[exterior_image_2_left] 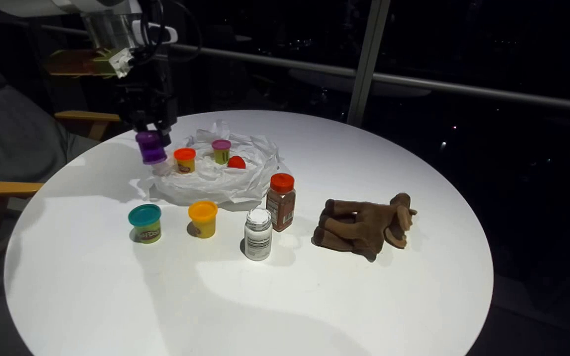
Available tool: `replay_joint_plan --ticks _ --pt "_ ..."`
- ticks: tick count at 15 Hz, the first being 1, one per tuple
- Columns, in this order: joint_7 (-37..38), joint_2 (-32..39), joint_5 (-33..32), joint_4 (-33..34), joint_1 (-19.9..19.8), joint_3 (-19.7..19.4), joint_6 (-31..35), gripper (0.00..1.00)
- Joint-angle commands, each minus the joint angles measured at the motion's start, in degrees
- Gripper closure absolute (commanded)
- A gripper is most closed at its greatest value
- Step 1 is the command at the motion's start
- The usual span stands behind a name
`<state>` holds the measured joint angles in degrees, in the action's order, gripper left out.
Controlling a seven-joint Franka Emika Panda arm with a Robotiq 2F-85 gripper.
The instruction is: Pick the object and the bottles from the plastic bag and put them on the table
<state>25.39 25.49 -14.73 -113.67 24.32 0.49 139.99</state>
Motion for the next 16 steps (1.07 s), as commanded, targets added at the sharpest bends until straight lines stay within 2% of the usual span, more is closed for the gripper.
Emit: replay_joint_plan --ticks 1,7,10,11,12,16 --pt "-4.76 -2.57 1.09 -9.08 -2.71 3.54 3.61 0.77" --pt "-9.24 -0.98 0.61 -14.63 -4.18 3.74 18.56 0.77" --pt "-13.13 -0.91 2.78 -16.34 -5.9 4.96 21.48 0.77" --pt "-14.95 -0.97 3.72 -16.77 -6.81 5.87 21.35 0.27" --pt "-16.74 -1.13 4.91 -17.23 -7.82 6.93 21.14 0.26" --pt "-20.77 -1.92 8.56 -17.21 -10.45 8.93 20.77 0.01"
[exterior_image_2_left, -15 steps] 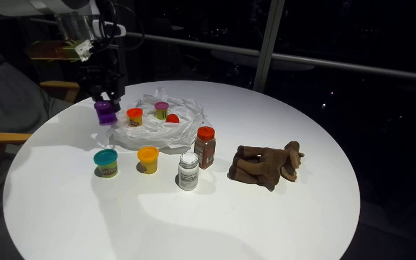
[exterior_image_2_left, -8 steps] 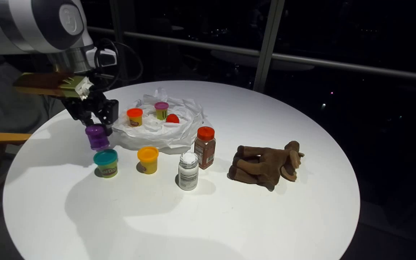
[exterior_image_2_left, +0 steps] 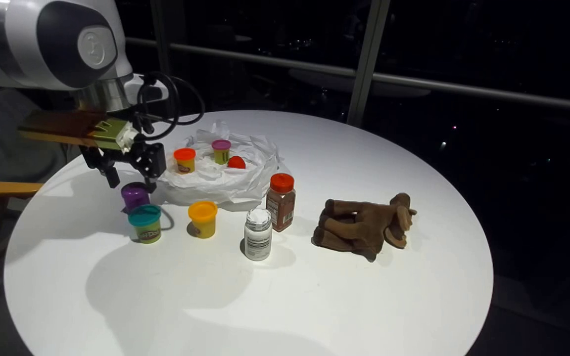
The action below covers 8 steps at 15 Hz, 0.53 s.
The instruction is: Pick the object and the bottles from the plastic bag and put them on the table
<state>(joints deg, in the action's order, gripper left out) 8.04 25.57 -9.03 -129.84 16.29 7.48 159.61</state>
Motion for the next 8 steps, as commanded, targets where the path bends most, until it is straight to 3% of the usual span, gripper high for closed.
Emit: replay_joint_plan --ticks 1,8 --pt "-3.33 -2.24 3.28 -0.56 -2.58 1.66 1.17 0.0" --pt "0.17 -0.07 -2.42 9.9 0.29 -5.92 -0.39 0.0"
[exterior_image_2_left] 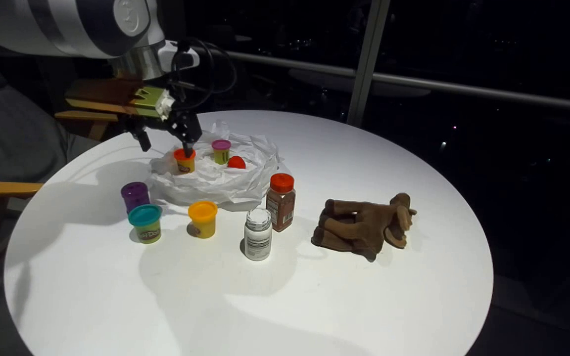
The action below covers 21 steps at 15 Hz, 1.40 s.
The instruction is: Pick the object and the bottles from the plastic bag and put them on the table
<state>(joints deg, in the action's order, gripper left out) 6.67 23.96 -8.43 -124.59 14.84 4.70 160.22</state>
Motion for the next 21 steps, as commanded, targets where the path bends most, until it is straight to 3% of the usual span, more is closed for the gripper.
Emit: replay_joint_plan --ticks 1,7,9,21 --pt "1.26 2.62 -3.5 6.36 1.56 -3.63 -1.46 0.0" --pt "0.54 11.07 -3.75 16.78 0.41 -6.15 -4.11 0.0" --pt "1.34 13.59 -3.74 19.56 0.63 -7.15 -2.21 0.0" --pt "0.39 24.26 0.65 32.69 -2.38 -5.78 -6.56 0.0"
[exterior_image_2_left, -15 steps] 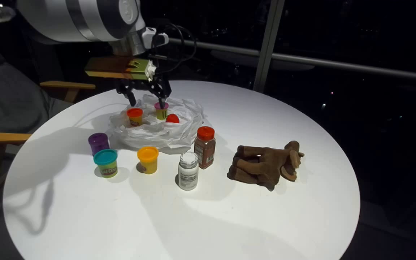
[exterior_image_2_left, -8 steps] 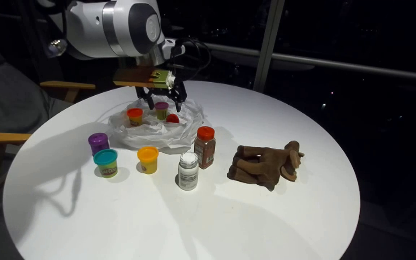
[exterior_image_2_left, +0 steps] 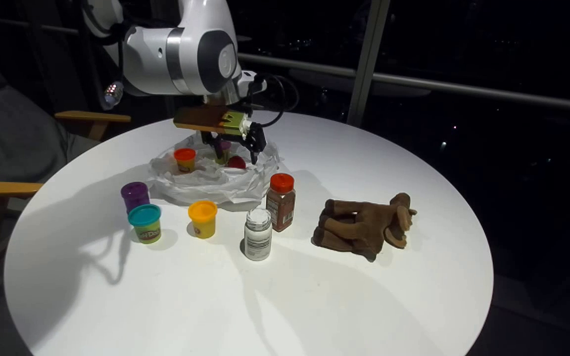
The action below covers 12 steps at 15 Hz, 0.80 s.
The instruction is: Pick the object and the bottles from the plastic bag and put them on the table
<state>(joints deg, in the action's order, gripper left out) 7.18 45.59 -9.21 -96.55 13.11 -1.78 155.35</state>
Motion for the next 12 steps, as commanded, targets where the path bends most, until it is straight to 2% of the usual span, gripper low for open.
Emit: replay_joint_plan --ticks 1,3,4,5,6,11,12 --pt "-0.06 3.14 1.73 5.32 -0.71 0.79 -1.67 0.0" --pt "0.19 4.3 2.0 6.52 -0.49 0.47 -1.71 0.0" --pt "0.12 4.53 2.24 6.95 -0.55 0.61 -2.52 0.25" --pt "0.17 4.74 2.3 7.16 -0.49 0.6 -2.88 0.27" --pt "0.25 4.8 2.3 7.49 -0.41 0.46 -3.41 0.34" --pt "1.54 3.33 2.04 5.8 0.18 -0.09 -2.62 0.73" --pt "1.69 2.99 2.06 5.37 0.19 -0.02 -1.96 0.75"
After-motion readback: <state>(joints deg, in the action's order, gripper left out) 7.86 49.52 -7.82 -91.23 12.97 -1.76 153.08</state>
